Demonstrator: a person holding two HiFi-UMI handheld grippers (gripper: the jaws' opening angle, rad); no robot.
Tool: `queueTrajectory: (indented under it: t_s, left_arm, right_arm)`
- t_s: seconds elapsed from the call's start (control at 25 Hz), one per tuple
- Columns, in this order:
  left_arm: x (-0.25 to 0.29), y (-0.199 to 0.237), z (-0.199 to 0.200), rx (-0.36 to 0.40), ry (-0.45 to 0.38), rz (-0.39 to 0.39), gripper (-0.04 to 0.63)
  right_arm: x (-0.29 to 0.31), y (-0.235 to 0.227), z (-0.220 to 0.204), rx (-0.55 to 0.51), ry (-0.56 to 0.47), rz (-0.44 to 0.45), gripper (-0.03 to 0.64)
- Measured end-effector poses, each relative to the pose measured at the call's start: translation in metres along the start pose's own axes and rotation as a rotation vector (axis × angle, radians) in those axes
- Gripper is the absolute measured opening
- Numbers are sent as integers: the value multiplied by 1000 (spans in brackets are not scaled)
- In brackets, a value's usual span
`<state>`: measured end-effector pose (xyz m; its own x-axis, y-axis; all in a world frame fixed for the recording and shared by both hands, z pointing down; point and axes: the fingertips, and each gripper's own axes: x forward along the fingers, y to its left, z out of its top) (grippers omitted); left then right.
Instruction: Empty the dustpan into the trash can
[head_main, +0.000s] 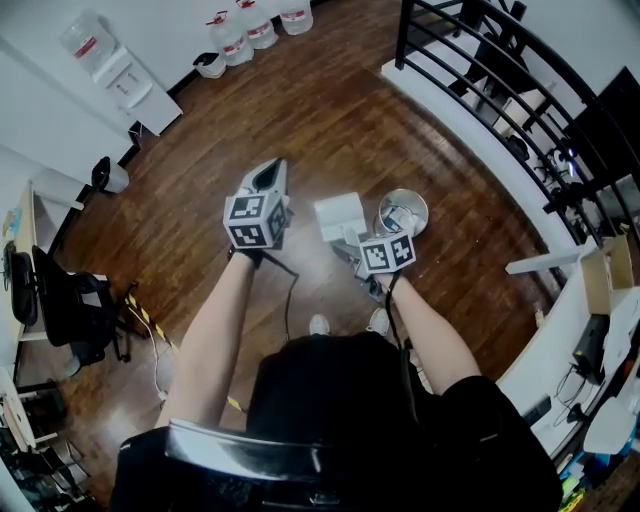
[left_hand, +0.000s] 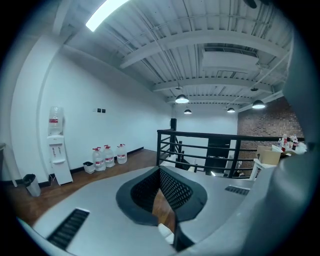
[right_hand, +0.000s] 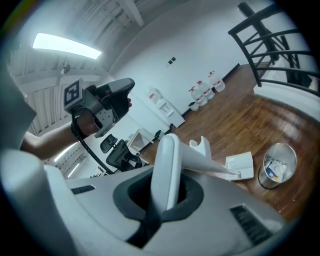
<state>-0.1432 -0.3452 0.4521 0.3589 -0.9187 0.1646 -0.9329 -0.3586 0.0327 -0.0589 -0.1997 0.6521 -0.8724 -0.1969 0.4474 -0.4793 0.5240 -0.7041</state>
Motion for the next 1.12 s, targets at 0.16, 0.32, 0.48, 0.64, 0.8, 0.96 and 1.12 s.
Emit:
queueTrajectory:
  t_s: [0.16,0.32,0.48,0.64,0.8,0.96,1.12]
  left_arm:
    - [7,-1,10,30,-7,3,3]
    - [10,6,17,31,-11,18,3]
    - [11,17,13,17,4,31,3]
    - [11,25,10,5,22,48,3]
    - [11,34,3,-6,42,64,3]
    - [10,41,-1,-26,51,79,3]
    - [5,46,-2,-36,48,81,3]
  right_arm:
    - [4,-14,3,26,-4,-14,3]
    - [7,-28,9,46,-20,-31,3]
    - [14,-36,14,54,-22,-34,3]
    - [20,-45,17,70,-24,-51,3]
    - [25,-58,14,83,-11,-76,3]
    - [23,-71,7,106,-6,-91,3]
    - [24,-76,0,117,-1,-107,3]
